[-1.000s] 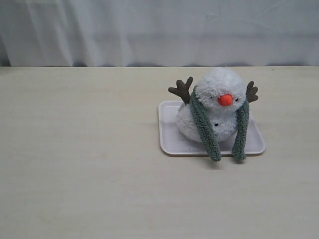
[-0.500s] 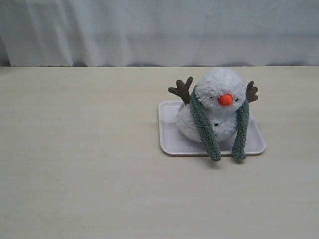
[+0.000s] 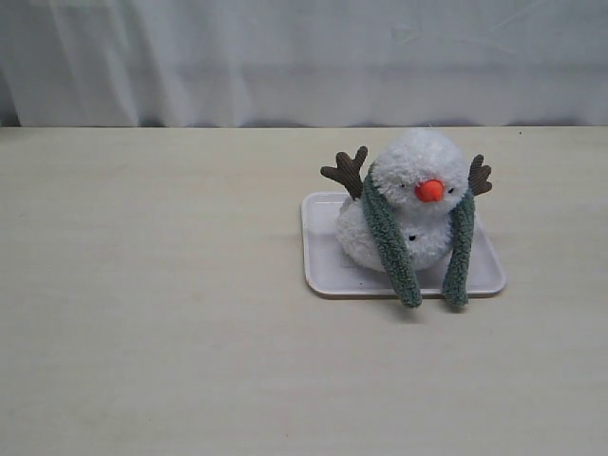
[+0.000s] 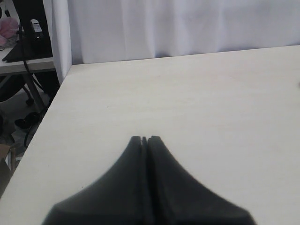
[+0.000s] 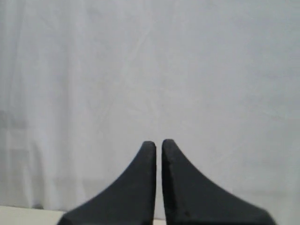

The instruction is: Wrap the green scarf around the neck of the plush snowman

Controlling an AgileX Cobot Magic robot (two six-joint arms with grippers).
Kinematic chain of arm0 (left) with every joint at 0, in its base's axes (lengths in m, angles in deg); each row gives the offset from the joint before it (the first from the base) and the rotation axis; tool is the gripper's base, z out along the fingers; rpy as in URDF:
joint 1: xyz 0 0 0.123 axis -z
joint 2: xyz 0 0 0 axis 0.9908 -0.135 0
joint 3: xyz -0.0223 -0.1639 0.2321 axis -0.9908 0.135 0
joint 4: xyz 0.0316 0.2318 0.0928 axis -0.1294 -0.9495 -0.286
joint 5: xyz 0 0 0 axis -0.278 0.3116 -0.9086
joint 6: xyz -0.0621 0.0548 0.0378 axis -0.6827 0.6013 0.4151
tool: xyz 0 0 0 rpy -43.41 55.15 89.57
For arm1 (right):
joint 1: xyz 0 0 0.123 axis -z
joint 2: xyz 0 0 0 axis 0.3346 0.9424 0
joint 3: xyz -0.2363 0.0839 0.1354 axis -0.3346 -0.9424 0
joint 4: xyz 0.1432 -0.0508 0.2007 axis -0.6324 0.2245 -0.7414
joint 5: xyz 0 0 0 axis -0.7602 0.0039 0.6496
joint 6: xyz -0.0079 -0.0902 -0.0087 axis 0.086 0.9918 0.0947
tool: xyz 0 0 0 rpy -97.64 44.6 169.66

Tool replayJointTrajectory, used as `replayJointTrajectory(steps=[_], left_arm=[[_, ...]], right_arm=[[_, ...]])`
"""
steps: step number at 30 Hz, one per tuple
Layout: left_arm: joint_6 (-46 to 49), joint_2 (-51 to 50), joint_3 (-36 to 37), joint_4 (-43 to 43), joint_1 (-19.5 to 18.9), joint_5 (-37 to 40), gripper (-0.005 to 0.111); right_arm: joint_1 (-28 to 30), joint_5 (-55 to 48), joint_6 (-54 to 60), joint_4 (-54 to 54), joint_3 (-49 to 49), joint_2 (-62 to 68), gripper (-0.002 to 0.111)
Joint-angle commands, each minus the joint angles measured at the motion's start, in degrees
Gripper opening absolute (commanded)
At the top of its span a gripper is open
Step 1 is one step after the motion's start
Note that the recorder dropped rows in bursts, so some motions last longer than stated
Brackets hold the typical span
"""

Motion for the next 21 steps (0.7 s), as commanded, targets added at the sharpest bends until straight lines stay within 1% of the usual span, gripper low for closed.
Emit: replayJointTrajectory(steps=[1,5,8,16,21], left_arm=[[-0.1,0.16,0.21,0.04,0.05,-0.55,0.0],[-0.1,0.16,0.21,0.04,0.05,-0.55,0.0],[-0.1,0.16,0.21,0.04,0.05,-0.55,0.0],[-0.1,0.16,0.21,0.04,0.05,-0.55,0.0],[-0.1,0.16,0.21,0.04,0.05,-0.55,0.0]], right_arm=[[0.55,6.58,-2.86,6.46,-6.68,-0.3,0.004],[0.55,13.85,-1.41,6.58,-12.35,-0.3,0.004],[0.55,15.09,-0.8,6.58,-13.87,-0.3,0.004],[4.61,15.73,1.59,5.66,-18.06,-0.3,0.004],[6.42,21.56,2.27,5.51,-24.17,-0.3,0.004]])
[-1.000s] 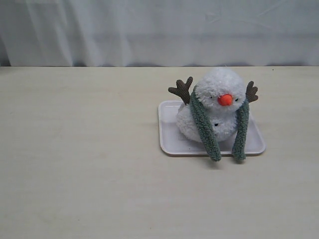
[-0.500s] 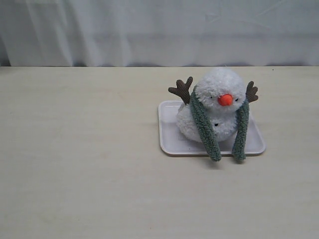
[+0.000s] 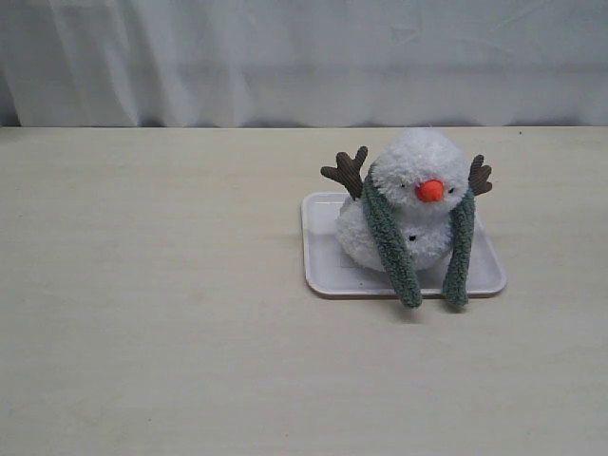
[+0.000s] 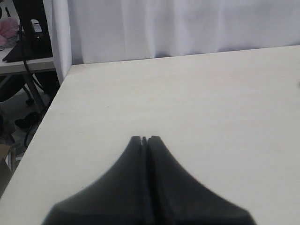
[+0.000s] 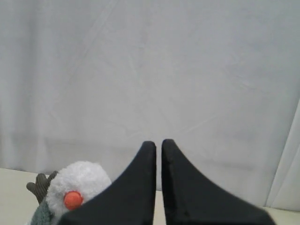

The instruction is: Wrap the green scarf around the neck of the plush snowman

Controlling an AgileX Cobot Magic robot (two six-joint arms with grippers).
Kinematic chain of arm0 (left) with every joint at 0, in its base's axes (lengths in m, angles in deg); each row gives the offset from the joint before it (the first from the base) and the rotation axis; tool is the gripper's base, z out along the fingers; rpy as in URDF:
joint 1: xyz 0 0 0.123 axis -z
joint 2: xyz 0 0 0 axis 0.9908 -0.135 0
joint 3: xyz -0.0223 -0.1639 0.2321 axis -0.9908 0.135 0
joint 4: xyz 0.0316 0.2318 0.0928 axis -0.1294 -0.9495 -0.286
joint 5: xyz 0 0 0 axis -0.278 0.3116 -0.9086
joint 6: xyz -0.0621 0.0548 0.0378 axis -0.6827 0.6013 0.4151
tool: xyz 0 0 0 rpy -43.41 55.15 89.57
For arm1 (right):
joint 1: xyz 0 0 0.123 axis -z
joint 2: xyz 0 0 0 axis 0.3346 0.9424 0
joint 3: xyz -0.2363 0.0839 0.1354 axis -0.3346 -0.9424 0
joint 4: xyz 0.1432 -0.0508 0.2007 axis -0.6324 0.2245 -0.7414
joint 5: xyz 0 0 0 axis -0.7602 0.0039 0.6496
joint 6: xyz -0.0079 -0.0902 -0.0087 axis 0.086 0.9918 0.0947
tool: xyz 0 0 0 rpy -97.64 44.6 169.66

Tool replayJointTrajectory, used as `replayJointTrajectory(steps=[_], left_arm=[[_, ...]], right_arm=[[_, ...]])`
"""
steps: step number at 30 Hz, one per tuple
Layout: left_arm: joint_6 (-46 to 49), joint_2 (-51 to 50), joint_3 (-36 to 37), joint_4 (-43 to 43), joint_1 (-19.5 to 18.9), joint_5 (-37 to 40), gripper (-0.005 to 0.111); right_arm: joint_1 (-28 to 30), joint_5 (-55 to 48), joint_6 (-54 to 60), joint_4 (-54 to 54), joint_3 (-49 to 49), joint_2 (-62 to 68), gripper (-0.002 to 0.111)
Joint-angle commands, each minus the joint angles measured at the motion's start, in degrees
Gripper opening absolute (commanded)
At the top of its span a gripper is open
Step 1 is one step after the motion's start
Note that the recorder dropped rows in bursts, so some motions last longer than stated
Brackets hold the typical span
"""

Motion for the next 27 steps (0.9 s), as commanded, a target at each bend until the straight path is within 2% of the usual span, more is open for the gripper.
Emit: replayJointTrajectory(steps=[1,11,19,27], left_arm=[[-0.1,0.16,0.21,0.04,0.05,-0.55,0.0],[-0.1,0.16,0.21,0.04,0.05,-0.55,0.0],[-0.1,0.16,0.21,0.04,0.05,-0.55,0.0],[-0.1,0.16,0.21,0.04,0.05,-0.55,0.0]], right_arm=[[1.59,4.88,0.81,-0.38,-5.17,-0.23,0.004],[1.59,0.49,-0.72,-3.35,-7.04,-0.23,0.004],[1.59,-11.76,-2.69,-3.35,-7.04,-0.23,0.004],[1.59,-19.69,-5.13,-3.35,-7.04,-0.23,0.004]])
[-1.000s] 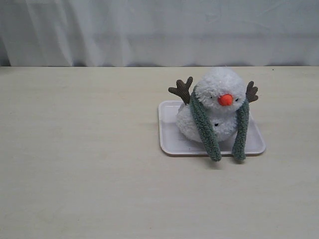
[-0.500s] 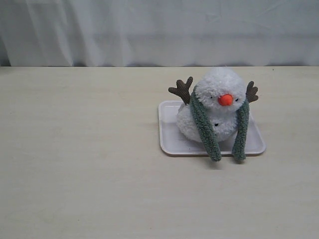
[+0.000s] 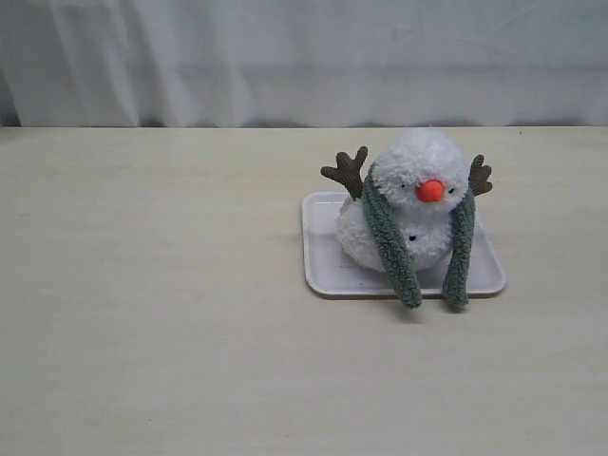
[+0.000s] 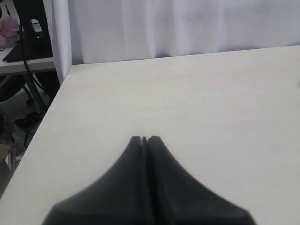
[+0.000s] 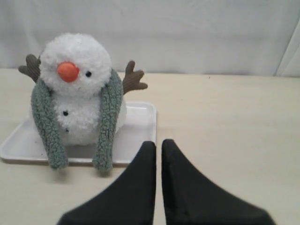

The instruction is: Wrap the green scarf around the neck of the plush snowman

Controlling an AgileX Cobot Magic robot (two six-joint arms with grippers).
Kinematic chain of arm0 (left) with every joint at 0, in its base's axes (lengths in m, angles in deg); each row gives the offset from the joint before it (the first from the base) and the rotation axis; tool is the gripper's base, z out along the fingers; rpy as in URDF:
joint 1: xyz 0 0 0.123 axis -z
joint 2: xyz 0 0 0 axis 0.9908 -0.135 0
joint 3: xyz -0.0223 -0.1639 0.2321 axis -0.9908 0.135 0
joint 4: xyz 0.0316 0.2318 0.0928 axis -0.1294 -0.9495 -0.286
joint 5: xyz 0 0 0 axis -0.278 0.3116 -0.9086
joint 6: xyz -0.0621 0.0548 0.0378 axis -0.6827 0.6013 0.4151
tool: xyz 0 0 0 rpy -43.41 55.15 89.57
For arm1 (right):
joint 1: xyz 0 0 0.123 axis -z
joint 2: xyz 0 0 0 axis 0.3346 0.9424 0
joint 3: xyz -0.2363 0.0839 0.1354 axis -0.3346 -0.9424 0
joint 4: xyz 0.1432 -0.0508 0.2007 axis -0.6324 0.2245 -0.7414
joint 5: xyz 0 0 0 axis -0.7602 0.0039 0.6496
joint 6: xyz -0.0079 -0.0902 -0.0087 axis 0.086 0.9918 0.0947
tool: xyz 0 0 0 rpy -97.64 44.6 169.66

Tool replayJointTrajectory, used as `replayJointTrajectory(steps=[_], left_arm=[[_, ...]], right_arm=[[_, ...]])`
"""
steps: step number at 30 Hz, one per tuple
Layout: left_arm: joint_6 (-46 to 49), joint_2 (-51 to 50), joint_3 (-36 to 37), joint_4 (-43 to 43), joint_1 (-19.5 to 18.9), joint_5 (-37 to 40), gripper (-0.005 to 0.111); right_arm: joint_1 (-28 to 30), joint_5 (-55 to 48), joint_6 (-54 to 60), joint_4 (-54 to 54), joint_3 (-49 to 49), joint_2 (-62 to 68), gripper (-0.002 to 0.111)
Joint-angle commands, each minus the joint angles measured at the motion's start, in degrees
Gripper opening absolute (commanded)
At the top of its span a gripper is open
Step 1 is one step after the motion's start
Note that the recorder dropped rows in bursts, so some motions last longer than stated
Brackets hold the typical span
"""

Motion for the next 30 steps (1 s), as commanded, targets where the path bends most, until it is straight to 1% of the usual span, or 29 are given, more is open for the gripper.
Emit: replayJointTrajectory(steps=[1,30], left_arm=[[-0.1,0.16,0.21,0.04,0.05,-0.55,0.0],[-0.1,0.16,0.21,0.04,0.05,-0.55,0.0]], right_arm=[[0.28,-2.78,-3.03,-0.08,-0.19,-0.23,0.004],[0.28,-2.88,-3.03,0.19,-0.19,-0.23,0.004]])
